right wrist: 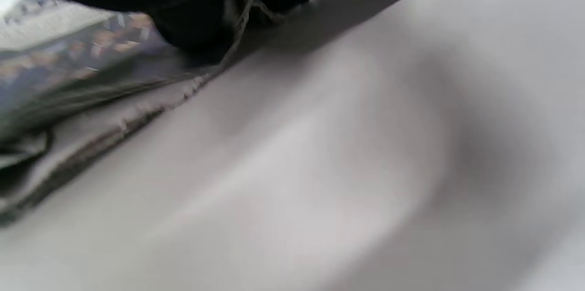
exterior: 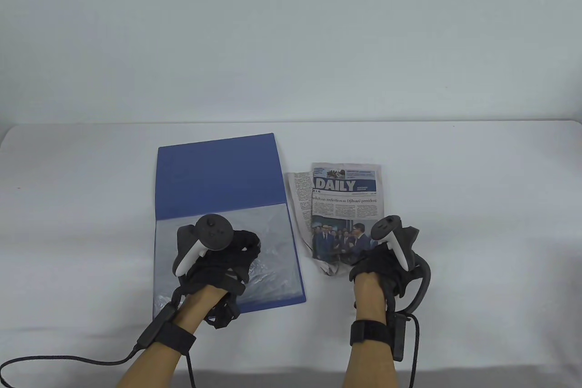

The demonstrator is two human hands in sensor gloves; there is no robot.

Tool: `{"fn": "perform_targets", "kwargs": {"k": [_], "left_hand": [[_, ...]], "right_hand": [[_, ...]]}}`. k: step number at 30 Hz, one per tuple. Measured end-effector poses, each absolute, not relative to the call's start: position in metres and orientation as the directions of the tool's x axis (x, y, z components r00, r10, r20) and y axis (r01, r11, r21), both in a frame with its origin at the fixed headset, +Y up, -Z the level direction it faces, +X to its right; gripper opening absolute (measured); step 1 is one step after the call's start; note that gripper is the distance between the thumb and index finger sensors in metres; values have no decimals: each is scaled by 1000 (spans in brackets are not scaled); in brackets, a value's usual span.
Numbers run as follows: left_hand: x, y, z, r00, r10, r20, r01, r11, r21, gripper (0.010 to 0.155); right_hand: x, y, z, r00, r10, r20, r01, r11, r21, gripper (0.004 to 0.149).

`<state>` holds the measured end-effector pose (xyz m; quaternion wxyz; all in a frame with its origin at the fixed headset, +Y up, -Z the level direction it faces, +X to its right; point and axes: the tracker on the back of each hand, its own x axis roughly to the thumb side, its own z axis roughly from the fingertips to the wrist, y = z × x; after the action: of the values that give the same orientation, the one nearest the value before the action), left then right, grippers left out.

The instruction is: Insert newspapers into folder

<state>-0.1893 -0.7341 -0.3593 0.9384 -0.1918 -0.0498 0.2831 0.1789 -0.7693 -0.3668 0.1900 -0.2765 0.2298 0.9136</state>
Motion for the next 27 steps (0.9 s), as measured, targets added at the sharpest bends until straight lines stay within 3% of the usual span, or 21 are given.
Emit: {"fn": "perform_targets", "kwargs": {"k": [2,5,7,11,14,17,19,23,27], "left_hand": [[-190,-734,-360,835,549,-19,-512,765,-389,41],[-190,-734,-359,834,552,-20,-516,765,-386,41],[-190,-734,-359,833,554,-21,-518,764,-385,42],[-191,-733,-360,829,559,-27,-526,761,-381,42],[-192,-733,-360,825,564,-31,-532,757,-379,42],[-193,-731,-359,820,571,-30,-540,756,-371,42],[-194,-731,-360,821,570,-31,-539,758,-367,42],[-195,-731,-360,814,579,-35,-552,754,-357,42],[-195,-732,-360,816,577,-37,-550,756,-356,42]], "right_hand": [[186,-767,-364,-767,245,-593,-466,-848,253,46],[196,-761,-357,-721,339,-604,-504,-855,121,42],[202,-747,-351,-677,488,-551,-532,-842,-91,42],[214,-716,-343,-527,748,-404,-680,-656,-328,42],[222,-701,-344,-456,837,-301,-763,-542,-351,42],[233,-687,-347,-492,839,-235,-777,-544,-318,43],[237,-684,-346,-511,826,-239,-776,-563,-285,44],[248,-695,-342,-377,892,-248,-869,-433,-238,44],[249,-707,-345,-362,872,-328,-905,-414,-101,44]]}}
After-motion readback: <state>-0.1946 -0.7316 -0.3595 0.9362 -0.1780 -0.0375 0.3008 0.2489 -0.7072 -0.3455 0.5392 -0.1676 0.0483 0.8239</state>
